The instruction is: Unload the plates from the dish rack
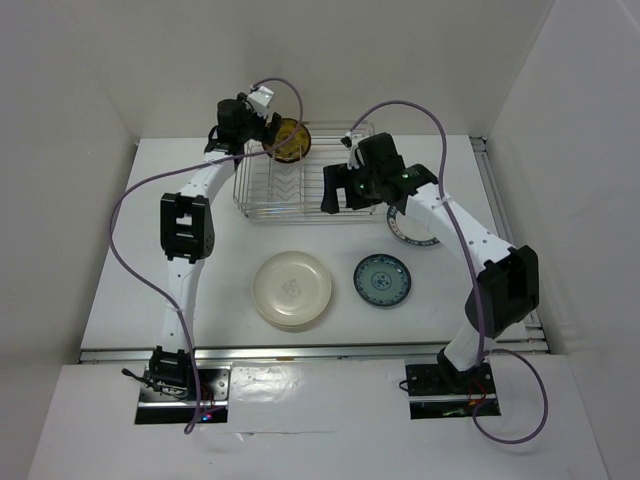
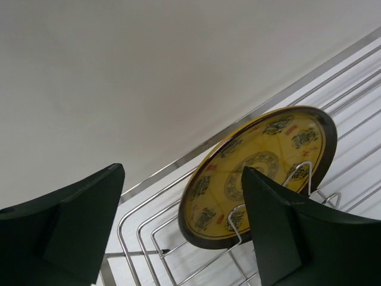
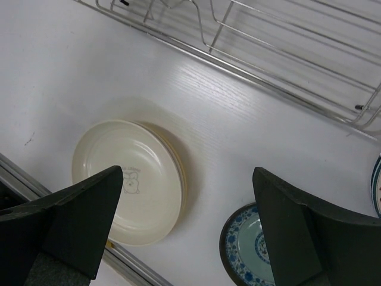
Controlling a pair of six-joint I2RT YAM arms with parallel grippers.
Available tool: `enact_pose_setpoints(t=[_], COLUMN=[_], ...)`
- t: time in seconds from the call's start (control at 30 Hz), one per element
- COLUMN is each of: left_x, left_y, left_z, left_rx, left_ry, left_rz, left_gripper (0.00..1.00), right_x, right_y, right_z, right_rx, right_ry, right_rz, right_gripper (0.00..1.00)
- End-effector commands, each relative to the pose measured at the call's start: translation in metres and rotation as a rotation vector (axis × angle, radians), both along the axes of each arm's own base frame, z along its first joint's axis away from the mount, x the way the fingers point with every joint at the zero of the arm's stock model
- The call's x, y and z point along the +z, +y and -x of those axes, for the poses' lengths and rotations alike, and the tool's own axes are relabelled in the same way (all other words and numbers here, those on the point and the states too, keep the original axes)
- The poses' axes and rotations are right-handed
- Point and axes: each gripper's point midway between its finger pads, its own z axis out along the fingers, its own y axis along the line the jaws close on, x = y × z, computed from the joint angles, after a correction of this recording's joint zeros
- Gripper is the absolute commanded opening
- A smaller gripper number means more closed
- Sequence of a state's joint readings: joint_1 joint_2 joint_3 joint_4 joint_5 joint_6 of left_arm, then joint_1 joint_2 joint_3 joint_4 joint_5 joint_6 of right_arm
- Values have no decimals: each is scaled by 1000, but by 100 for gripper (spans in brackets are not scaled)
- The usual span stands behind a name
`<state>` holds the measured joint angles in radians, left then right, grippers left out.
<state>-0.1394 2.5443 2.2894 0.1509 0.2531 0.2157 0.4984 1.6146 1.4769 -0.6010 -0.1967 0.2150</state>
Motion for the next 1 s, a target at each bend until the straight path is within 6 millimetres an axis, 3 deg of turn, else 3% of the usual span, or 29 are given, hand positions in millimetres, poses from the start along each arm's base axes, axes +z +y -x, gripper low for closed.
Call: enact_pose_setpoints(t=[0.0,0.03,0.1,0.17,0.33,0.5,0.6,0.63,0.7,0.97], left_x=[11,9,-2,-9,-12,-16,-9,-11,1,35], left_y=[-16,-12,-26,-25,-31,-42,-43,-43,-43,-38], left_z=[-1,0,11,16,17,22,21,21,23,38], left_rx=[-128,-144,-236,-279,-323,-395,-394,-395,-397,-397], left_ry=[-47,-37,-3,8,36,33,14,12,-5,-59], left_rz=[72,75,87,75,147,184,206,206,197,134], left_gripper=[90,88,85,84,56,45,27,16,3,0], right_x=[12,9,13,4,2,-8,-13,-13,-19,-20], right_y=[4,6,7,6,10,0,-3,-3,-7,-6], right_z=[-10,-14,-19,-21,-25,-21,-18,-18,-15,-17], right_rx=[8,14,6,0,9,-12,-18,-18,-24,-25], right_ry=[0,2,-5,24,41,74,89,89,99,90], right_rz=[-3,6,10,33,32,89,105,105,118,113], right_gripper=[97,97,97,97,97,97,97,97,97,97])
